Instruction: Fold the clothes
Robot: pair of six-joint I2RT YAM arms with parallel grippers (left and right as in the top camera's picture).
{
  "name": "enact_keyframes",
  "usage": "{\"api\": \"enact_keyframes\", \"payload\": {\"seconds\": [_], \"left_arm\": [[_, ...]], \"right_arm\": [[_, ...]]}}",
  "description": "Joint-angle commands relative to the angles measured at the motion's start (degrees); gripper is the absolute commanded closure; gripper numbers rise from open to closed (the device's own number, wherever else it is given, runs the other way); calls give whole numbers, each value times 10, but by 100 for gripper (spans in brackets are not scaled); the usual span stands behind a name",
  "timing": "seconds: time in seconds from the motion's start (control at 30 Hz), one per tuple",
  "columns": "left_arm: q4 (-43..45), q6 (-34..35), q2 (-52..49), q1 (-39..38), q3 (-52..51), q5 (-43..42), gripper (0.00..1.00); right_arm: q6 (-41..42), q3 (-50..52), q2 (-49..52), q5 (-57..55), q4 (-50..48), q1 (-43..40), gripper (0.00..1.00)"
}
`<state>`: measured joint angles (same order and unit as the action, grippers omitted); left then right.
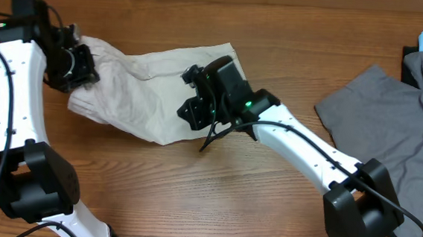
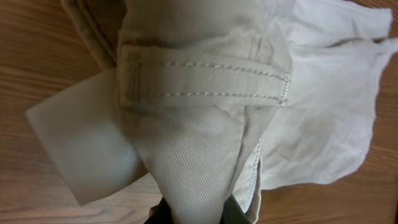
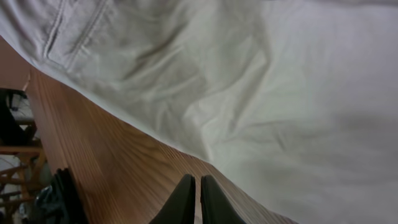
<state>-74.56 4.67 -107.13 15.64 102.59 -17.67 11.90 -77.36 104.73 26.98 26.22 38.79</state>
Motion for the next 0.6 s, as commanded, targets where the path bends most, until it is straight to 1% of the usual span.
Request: {"api": "enact_keyframes", "payload": {"seconds": [0.0,0.1,0.2,0.4,0.5,0.53,0.57], "left_arm": [[-1,-4,25,-17,26,-39,96],[-3,-4,27,-18,38,-68,96],[-1,-4,28,-18,46,-96,96],[0,-4,28,-18,46,-157,96],[0,-4,28,-18,46,-222,96],[0,-4,28,-18,46,-259,96],[0,-4,28,-18,46,-266,96]], "right_arm": [[46,13,19,-8,-31,2,92],[64,13,53,-3,-49,2,92],[67,13,91,40,-86,2,92],[123,12,151,73,-161,2,92],[148,12,169,99,-183,2,92],[165,12,177,111,-201,2,92],[172,12,182,113,-210,3,92]]}}
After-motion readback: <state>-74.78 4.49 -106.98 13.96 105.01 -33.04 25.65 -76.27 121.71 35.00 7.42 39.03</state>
